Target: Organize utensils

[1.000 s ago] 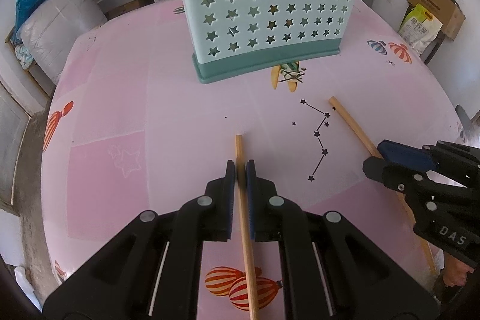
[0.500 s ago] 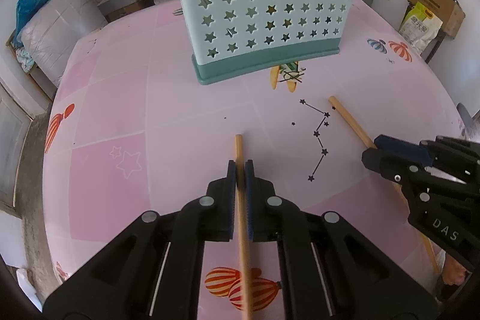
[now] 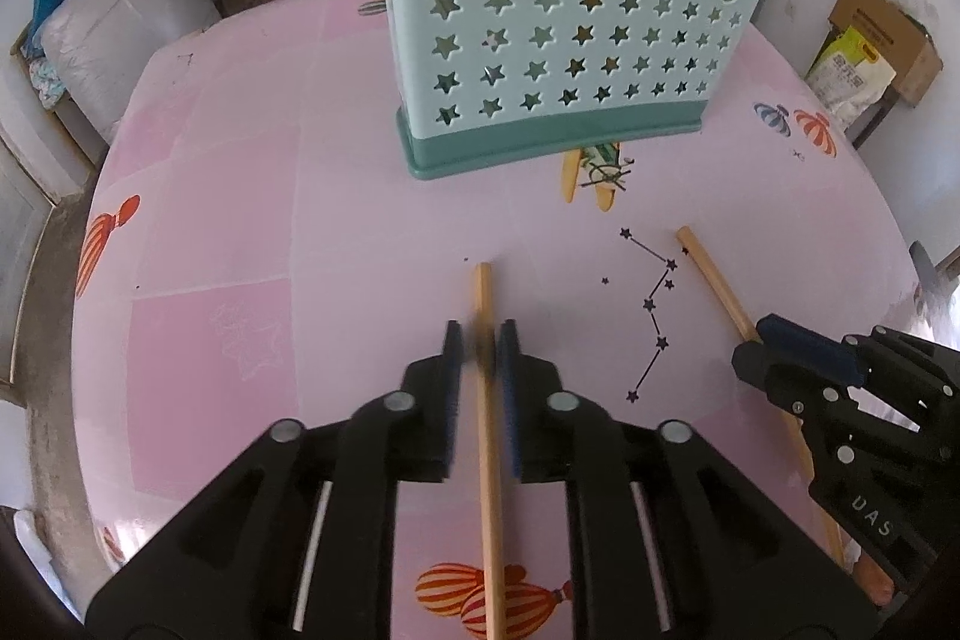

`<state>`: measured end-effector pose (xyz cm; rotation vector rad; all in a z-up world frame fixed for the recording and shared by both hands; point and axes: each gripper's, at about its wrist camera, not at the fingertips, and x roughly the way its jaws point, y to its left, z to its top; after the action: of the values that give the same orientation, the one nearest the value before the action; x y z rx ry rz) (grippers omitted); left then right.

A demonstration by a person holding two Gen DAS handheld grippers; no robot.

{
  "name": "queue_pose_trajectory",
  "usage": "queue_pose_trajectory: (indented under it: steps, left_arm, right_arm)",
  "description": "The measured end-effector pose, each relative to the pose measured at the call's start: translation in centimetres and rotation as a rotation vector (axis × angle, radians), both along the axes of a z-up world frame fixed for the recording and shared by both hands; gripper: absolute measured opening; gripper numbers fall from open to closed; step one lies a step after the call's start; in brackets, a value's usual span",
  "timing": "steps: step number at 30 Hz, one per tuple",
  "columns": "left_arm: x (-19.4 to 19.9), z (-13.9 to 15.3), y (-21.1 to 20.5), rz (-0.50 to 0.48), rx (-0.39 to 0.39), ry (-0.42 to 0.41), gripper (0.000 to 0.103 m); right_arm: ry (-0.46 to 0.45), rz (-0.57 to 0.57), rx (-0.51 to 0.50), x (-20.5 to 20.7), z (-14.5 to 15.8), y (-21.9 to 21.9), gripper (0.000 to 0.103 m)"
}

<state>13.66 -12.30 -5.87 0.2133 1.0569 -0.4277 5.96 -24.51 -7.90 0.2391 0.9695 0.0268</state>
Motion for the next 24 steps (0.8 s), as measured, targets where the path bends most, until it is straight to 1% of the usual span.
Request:
queue_pose_trajectory:
  steps: [3, 6, 8, 11, 16, 24]
  left_arm:
    - [-0.2, 0.1, -0.1, -0.018, 0.025, 0.007, 0.017]
    - [-0.7, 0.0, -0.6, -0.048, 0.062, -0.011, 0.017]
    - [-0.9, 0.0, -0.8, -0.055, 0.071, -0.020, 0.017]
    - [-0.9, 0.0, -0.7, -0.057, 0.062, -0.018, 0.016]
    - [-1.0, -0.1, -1.0, -0.065, 0.059, -0.032, 0.006]
    - [-0.6, -0.1, -0.8, -0.047, 0.032, -0.033, 0.004]
  right_arm:
    - [-0.001, -0.001, 0.001, 0.0, 0.0, 0.0, 0.017]
    - [-0.003, -0.003, 0.004, 0.0, 0.0, -0.1, 0.017]
    - [-0.004, -0.004, 0.005, 0.0, 0.0, -0.1, 0.017]
    - [-0.004, -0.005, 0.007, -0.1, 0.0, -0.1, 0.017]
    - [-0.006, -0.006, 0.009, 0.0, 0.1, -0.1, 0.017]
    - [-0.007, -0.009, 0.020, -0.1, 0.0, -0.3, 0.017]
